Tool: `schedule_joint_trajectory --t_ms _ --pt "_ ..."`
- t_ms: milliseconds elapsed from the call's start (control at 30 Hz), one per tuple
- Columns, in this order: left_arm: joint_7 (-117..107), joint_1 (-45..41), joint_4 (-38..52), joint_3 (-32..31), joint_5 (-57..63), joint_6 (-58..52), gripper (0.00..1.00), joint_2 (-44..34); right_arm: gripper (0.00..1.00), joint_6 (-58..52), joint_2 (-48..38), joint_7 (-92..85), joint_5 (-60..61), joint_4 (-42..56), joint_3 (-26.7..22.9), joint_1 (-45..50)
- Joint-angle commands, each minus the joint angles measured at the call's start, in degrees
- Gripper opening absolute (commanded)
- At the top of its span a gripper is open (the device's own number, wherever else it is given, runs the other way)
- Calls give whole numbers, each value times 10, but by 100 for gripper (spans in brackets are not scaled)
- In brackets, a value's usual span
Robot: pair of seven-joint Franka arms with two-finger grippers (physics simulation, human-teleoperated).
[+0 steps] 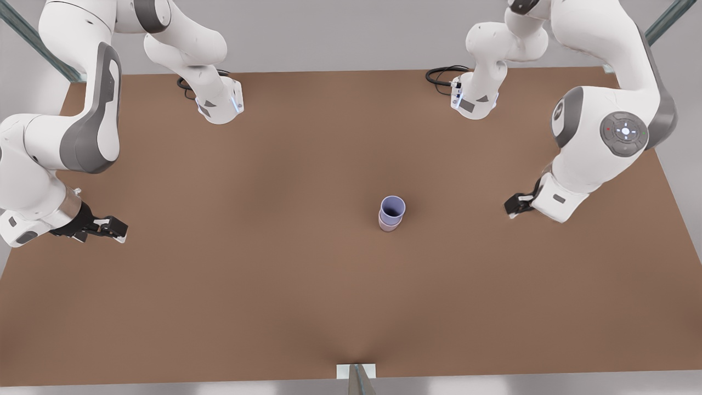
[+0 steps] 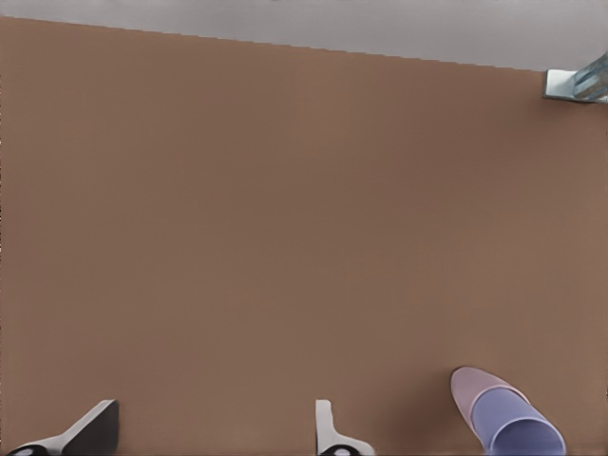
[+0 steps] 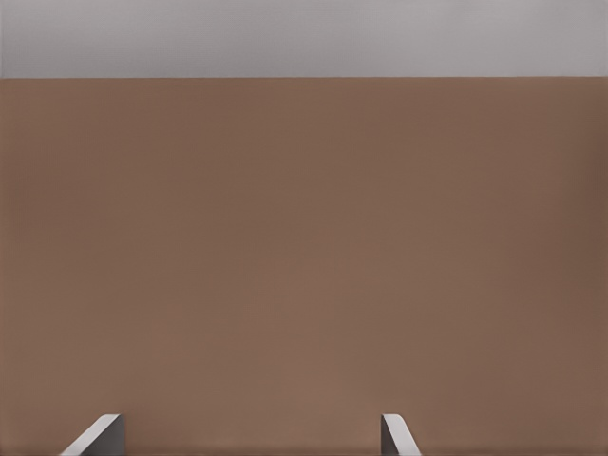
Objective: Stack the cups, with the pink cup at the bottom and the purple cup at the top
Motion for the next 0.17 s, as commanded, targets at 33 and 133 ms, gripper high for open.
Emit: schedule_joint_trajectory --t_ms 33,133 --pt "239 26 4 -24 4 -18 100 -11 100 -1 -1 -1 0 0 0 0" --pt "240 28 2 -31 4 -18 100 -13 100 -1 -1 -1 0 0 -1 1"
